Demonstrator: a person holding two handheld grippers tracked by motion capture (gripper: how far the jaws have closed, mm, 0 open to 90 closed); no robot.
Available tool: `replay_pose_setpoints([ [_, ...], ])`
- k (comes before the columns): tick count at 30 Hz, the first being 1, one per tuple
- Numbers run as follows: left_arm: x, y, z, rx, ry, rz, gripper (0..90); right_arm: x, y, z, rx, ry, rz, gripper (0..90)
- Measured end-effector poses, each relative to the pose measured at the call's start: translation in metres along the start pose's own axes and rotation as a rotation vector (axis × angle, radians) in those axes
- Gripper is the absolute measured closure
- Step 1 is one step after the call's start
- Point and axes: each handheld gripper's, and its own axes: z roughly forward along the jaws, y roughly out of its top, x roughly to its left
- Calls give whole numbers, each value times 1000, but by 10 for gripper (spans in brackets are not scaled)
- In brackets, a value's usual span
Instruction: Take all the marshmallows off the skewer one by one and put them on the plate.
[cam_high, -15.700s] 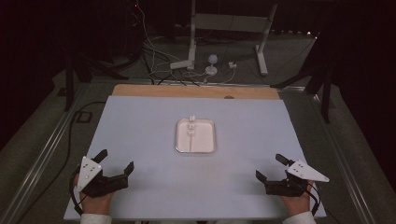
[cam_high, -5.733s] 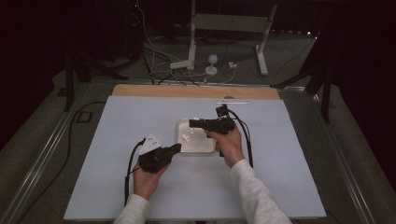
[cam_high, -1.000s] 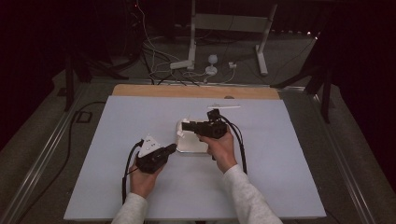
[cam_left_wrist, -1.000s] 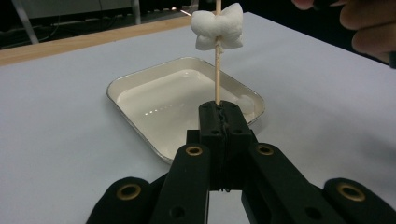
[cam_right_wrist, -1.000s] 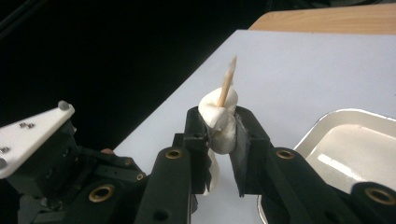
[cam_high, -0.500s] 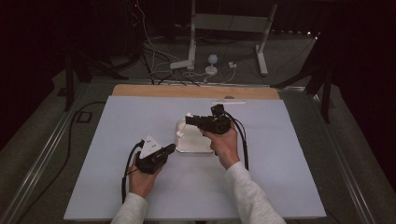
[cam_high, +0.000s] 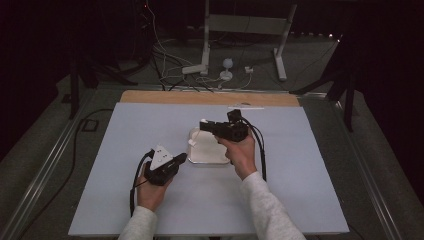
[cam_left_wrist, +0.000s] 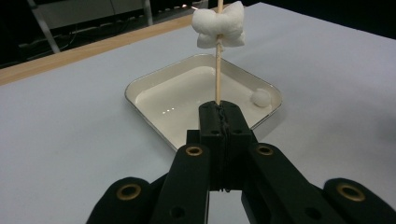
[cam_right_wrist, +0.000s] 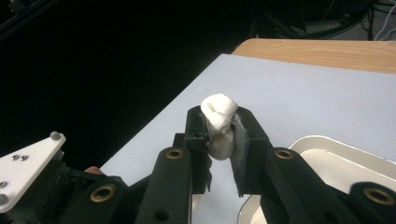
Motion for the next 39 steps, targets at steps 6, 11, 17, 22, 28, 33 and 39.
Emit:
replay_pose_setpoints([
  [6,-1,0,0,2,4,9,900,-2,1,-1,-2,0,1,785],
  [11,-1,-2,1,2,4,10,900,-3,2,-2,-2,-9,1,785],
  [17,0,-8,3,43,36,18,900,-8,11,-17,-76,-15,33,794],
  [22,5,-5,0,12,17,-37,900,-9,18,-31,-41,-50,-17,792],
  [28,5,-5,-1,-1,5,-59,900,-13,9,-25,-3,-63,-35,788],
  [33,8,-5,-3,-14,2,-82,900,-16,5,-21,21,-83,-43,782],
  [39,8,-3,-4,-26,-8,-93,900,-18,-2,-18,58,-114,-62,775],
])
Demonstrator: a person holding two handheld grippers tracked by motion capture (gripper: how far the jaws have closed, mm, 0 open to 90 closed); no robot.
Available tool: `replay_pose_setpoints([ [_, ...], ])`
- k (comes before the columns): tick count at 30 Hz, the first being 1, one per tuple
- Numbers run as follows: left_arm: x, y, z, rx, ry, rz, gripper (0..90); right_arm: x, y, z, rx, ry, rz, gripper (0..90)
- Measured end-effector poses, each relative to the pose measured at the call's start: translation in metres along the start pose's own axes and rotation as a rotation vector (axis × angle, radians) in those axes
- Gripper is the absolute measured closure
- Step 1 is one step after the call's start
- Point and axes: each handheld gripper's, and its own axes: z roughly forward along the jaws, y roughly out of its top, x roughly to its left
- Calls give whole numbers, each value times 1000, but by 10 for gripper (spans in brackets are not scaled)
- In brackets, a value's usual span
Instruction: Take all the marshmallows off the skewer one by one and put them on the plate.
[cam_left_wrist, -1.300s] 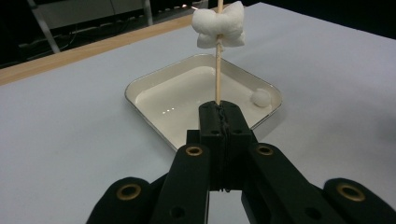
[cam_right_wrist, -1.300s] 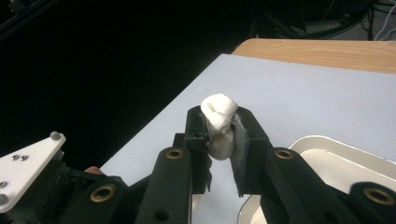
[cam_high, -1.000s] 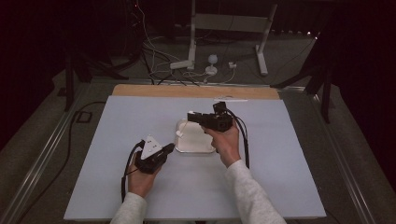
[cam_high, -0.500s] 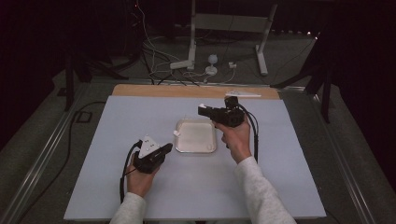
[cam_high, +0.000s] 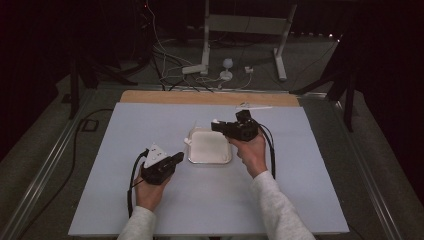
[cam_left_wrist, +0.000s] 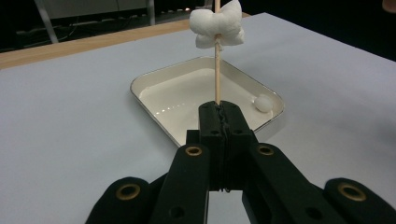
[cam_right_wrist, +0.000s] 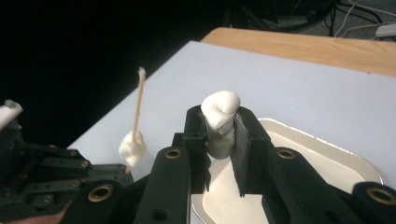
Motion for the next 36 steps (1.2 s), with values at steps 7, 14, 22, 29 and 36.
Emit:
replay_pose_setpoints([
  [7,-1,1,0,0,-6,-5,900,-5,-15,10,63,-48,-12,765],
  [14,0,1,1,-7,-17,-17,900,-13,-30,21,133,-75,8,754],
  [22,0,1,0,-10,-18,-26,900,-19,-43,29,176,-100,35,714],
  [29,1,2,0,-9,-19,-28,900,-23,-49,33,198,-116,66,427],
  [36,1,2,1,-11,-20,-34,900,-17,-48,28,172,-93,57,285],
])
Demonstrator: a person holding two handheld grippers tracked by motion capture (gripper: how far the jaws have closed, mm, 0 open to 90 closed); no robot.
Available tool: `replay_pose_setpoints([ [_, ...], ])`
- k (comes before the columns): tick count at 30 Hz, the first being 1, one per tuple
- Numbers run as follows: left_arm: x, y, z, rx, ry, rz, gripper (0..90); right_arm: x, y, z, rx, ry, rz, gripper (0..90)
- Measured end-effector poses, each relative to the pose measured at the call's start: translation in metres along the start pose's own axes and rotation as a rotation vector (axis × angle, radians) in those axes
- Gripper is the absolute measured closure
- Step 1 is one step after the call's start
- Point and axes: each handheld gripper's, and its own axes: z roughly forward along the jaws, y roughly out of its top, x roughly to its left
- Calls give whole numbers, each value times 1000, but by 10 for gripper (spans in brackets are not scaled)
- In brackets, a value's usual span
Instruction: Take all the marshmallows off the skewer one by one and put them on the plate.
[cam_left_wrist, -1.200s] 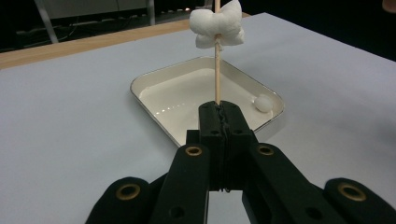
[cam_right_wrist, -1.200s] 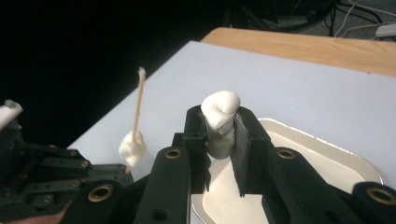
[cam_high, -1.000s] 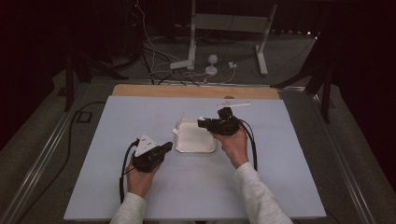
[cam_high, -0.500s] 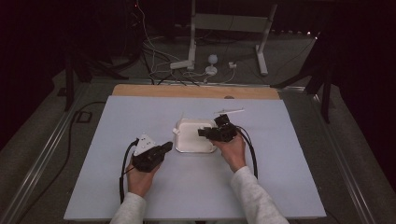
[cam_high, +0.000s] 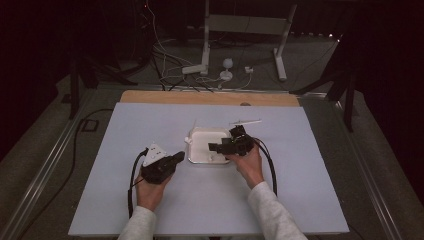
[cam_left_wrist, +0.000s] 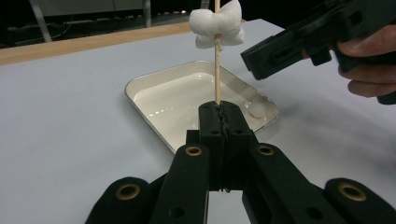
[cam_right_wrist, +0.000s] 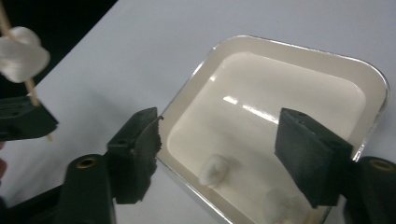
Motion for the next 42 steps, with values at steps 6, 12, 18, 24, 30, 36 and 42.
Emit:
replay_pose_setpoints([
  [6,0,0,0,-1,0,-2,900,8,1,-4,-19,38,-14,249],
  [12,0,0,0,-1,0,-2,900,15,2,-8,-37,67,-22,224],
  [18,-1,1,0,-3,0,-4,900,21,3,-10,-50,91,-25,224],
  [24,-1,1,0,-4,-3,-4,900,28,5,-11,-67,125,-30,229],
  [30,-2,1,1,-6,-7,-4,900,36,8,-9,-79,153,-36,235],
  [36,-3,1,1,-8,-9,-6,900,45,11,-6,-83,178,-47,244],
  [42,-3,2,1,-9,-12,-5,900,53,13,-2,-88,202,-60,267],
])
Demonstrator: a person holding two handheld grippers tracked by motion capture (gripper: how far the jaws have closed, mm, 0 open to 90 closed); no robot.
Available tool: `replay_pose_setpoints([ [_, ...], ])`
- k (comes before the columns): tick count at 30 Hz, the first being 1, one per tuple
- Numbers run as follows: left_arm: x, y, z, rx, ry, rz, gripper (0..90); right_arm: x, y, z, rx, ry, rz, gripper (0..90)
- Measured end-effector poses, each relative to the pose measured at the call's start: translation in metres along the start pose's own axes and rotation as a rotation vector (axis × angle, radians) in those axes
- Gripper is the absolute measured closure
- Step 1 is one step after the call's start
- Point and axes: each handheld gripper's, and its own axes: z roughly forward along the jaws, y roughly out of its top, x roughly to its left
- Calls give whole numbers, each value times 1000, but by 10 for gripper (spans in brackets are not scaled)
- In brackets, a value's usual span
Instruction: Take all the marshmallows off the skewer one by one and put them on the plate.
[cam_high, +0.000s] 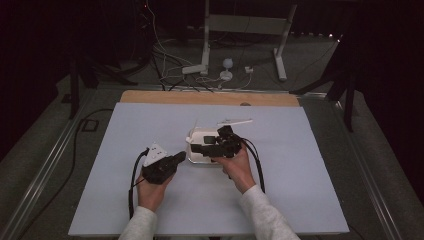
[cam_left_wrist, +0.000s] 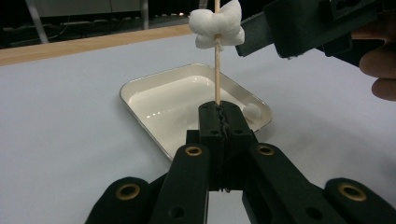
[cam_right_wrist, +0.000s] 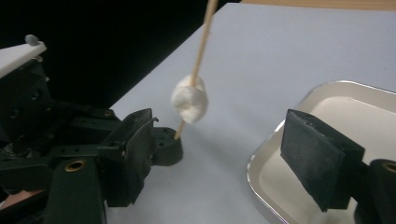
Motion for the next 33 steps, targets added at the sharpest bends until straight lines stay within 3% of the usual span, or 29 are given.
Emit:
replay_pose_setpoints([
  [6,-3,1,1,-2,-7,7,900,6,0,7,1,16,-15,333],
  [10,-4,1,1,-6,-16,11,900,5,0,12,-2,17,-11,460],
  [12,-5,2,1,-7,-20,15,900,3,0,14,-6,28,14,512],
  [16,-6,2,1,-11,-22,14,900,2,-1,17,1,39,35,561],
  [20,-5,2,2,-6,-20,17,900,4,-2,19,1,63,30,710],
  [33,-6,1,0,-22,-21,38,900,8,0,13,-38,46,25,768],
])
